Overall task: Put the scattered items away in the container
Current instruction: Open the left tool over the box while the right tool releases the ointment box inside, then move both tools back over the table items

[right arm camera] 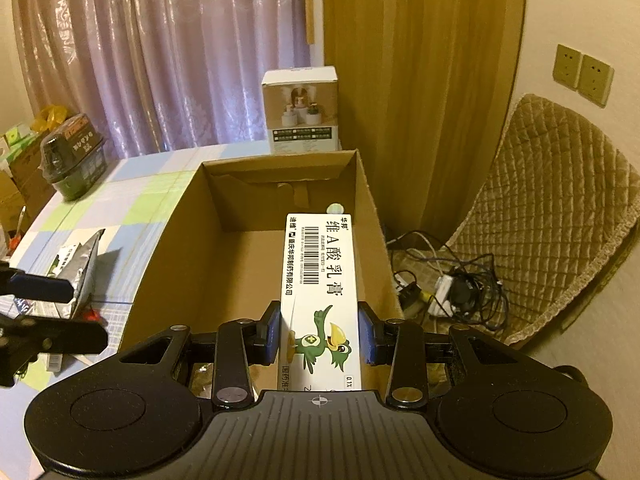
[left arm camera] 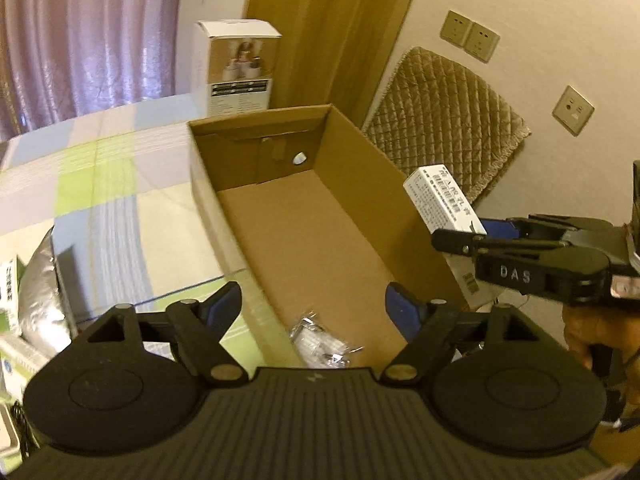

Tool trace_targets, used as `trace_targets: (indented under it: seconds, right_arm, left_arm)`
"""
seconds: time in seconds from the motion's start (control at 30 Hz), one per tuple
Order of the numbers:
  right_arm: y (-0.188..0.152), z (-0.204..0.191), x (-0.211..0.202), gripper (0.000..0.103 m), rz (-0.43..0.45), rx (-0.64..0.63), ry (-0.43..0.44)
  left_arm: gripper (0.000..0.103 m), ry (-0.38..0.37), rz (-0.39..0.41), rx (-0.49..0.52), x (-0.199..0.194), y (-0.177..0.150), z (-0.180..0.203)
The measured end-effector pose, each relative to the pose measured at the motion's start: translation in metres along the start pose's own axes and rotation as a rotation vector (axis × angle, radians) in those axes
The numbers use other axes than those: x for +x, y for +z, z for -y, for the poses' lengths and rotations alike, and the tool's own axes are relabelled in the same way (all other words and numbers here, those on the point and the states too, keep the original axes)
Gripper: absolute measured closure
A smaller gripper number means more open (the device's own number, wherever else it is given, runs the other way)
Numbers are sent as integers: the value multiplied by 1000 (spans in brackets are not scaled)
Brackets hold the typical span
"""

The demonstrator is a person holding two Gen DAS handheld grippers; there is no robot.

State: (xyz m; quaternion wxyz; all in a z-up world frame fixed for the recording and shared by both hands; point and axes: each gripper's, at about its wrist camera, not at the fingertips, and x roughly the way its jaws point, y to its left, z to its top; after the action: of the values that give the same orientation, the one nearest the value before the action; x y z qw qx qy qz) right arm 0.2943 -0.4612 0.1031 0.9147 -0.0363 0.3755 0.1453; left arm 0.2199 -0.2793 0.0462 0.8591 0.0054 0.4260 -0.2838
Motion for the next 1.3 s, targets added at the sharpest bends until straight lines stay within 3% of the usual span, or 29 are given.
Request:
trace_targets:
  seconds: [0.17,0.4,0.67,0.9,0.93,0.97,1.0,1.3]
  right_arm:
    - [1,-7,13,62,-14,-15,23]
    - [4,-13,17,61,42,-46,30]
    - [-1,-7,4,61,73,21,19]
    - [-14,-24,-24,61,91,51,47]
    - [-16,-30,-29,58,98,47,51]
    - [-17,-36,-35,31,106,43,56]
    - [-20,-42,-41,12,125,45,60]
    - [-41,-110,-80,12,150,-12,160]
  left_arm:
    - [24,6,1,-15,-5,-6,-6]
    - [22,7,-2,-18,-4,-9,-8]
    - [20,28,5,-40,-8,-17,-17]
    - [16,44,10,-80,-29,-38,-26]
    - [16,50,11,-86,-35,-43,-28]
    - [15,57,13,-89,-40,-48,-29]
    - [14,65,15,-89,-46,-53,-30]
    - [9,172,11,-116,-111,-113,-60]
